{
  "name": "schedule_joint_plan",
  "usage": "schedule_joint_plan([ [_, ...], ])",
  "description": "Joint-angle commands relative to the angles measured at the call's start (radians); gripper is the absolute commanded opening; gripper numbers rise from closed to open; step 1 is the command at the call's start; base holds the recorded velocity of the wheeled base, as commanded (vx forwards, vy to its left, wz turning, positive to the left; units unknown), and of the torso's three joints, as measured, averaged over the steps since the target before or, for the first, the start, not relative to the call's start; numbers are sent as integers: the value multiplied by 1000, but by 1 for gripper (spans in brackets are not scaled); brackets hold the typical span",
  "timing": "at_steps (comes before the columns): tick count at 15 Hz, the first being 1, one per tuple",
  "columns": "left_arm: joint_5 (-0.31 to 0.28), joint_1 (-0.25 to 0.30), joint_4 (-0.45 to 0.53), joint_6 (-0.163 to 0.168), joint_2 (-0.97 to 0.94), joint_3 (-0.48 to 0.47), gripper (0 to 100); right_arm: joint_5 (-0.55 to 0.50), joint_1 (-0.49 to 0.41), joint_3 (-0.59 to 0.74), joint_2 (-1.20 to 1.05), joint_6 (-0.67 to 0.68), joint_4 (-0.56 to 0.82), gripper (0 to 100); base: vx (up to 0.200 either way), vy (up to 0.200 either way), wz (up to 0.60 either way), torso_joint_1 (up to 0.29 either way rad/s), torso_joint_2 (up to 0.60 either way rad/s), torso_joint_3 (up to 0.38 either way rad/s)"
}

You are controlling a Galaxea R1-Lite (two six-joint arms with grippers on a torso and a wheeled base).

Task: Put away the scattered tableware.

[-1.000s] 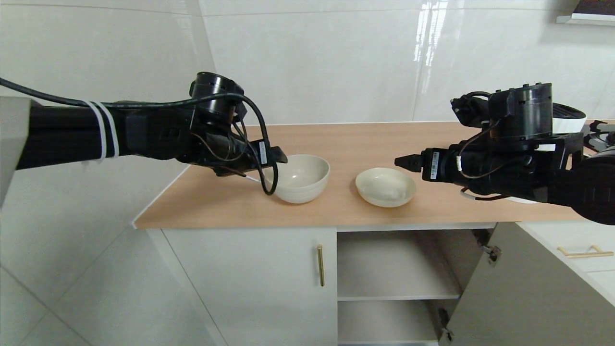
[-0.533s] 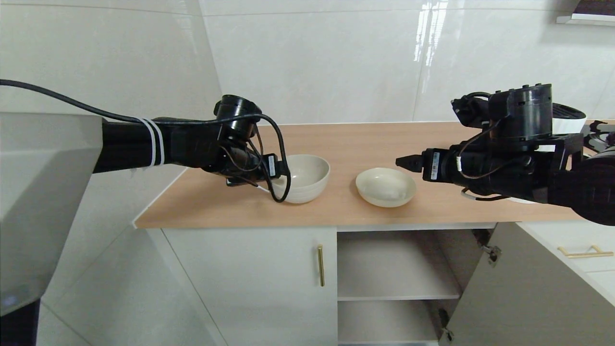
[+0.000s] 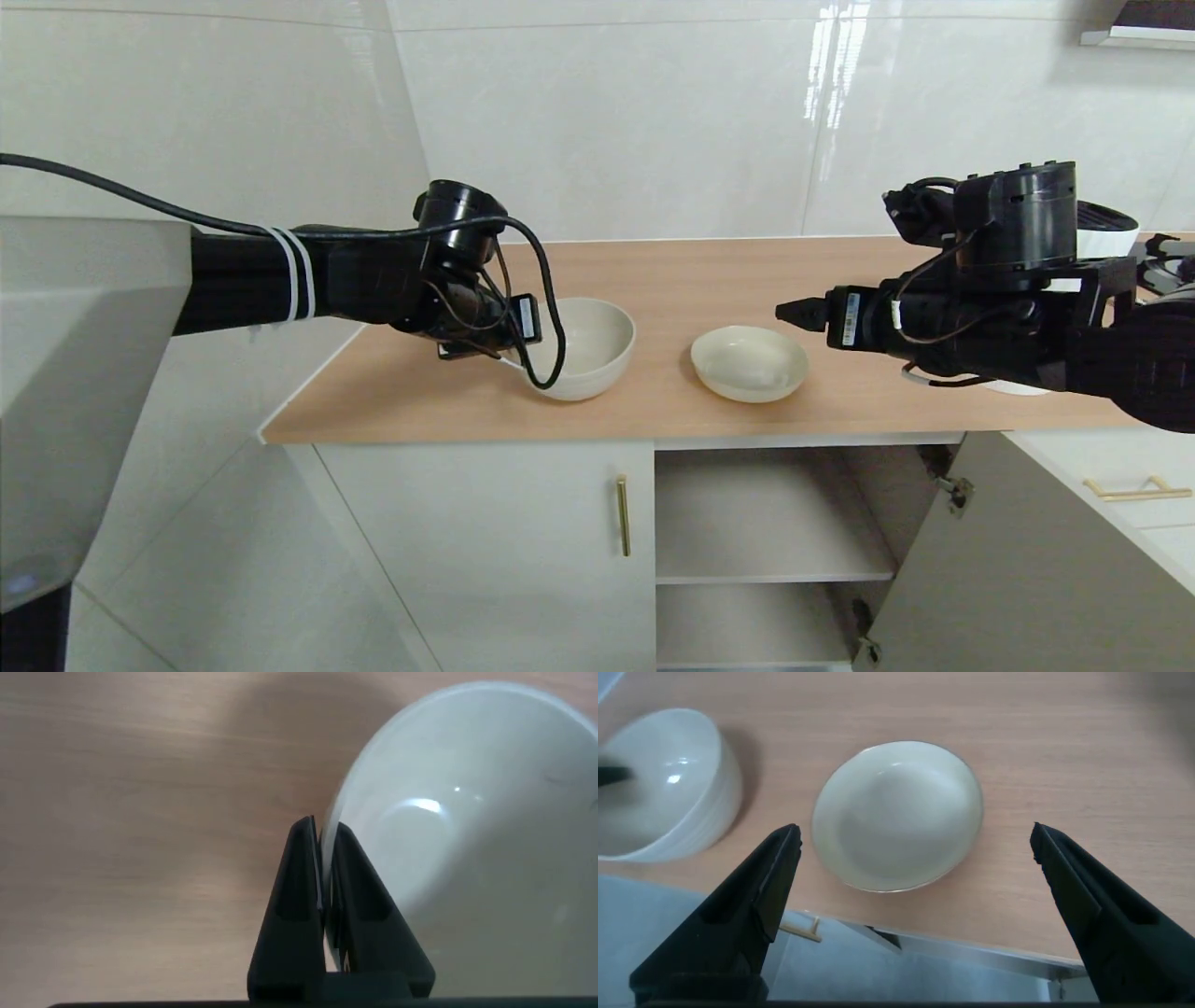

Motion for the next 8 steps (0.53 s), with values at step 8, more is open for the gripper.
schedule_joint_plan([
  [8, -3, -8, -4, -62, -405, 222, 0, -202, -17, -239, 241, 49, 261, 100, 0, 0, 0, 0, 0, 0],
])
